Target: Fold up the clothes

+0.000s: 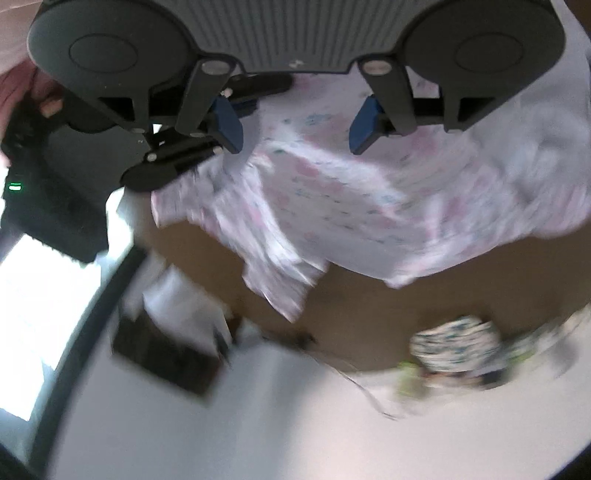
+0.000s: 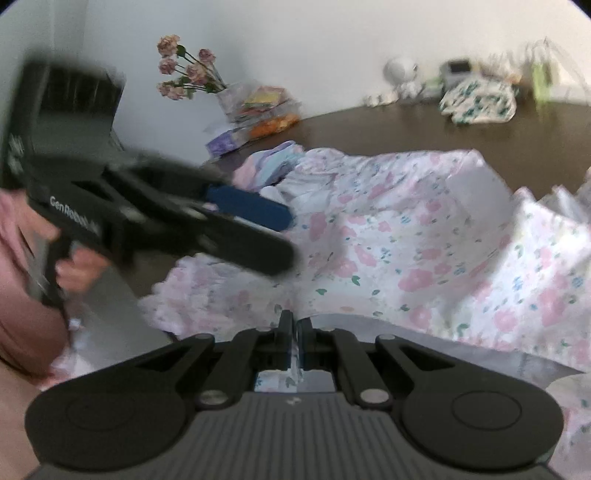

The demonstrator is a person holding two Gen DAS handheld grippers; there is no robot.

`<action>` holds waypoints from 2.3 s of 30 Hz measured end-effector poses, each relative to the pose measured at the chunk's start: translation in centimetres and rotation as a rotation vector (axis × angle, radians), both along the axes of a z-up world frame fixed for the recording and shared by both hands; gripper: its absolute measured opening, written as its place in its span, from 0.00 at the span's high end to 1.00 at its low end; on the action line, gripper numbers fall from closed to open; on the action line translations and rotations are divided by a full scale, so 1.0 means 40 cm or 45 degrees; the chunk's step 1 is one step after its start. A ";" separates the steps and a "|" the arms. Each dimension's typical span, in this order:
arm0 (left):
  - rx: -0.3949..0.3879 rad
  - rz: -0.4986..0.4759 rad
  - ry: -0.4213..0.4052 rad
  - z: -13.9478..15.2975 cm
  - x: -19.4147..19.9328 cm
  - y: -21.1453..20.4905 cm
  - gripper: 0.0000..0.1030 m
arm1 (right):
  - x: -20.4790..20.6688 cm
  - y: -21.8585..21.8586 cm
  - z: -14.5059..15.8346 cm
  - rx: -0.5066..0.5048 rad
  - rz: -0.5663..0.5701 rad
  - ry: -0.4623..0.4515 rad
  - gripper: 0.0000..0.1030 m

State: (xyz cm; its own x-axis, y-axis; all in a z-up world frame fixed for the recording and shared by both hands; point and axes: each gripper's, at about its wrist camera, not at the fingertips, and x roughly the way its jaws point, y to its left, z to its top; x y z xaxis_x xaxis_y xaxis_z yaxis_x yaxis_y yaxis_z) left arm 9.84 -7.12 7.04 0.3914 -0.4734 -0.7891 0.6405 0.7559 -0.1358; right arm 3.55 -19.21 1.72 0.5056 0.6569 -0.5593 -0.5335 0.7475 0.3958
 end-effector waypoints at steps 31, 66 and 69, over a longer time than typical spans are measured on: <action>0.847 -0.203 -0.027 -0.091 0.032 -0.276 0.46 | -0.138 0.061 -0.011 0.004 -0.389 -0.176 0.96; 0.587 -0.134 -0.192 -0.001 0.014 -0.214 1.00 | 0.127 -0.054 -0.012 0.035 0.488 0.399 0.60; 0.560 -0.137 -0.194 0.010 0.013 -0.208 1.00 | 0.130 -0.045 -0.019 0.000 0.584 0.451 0.64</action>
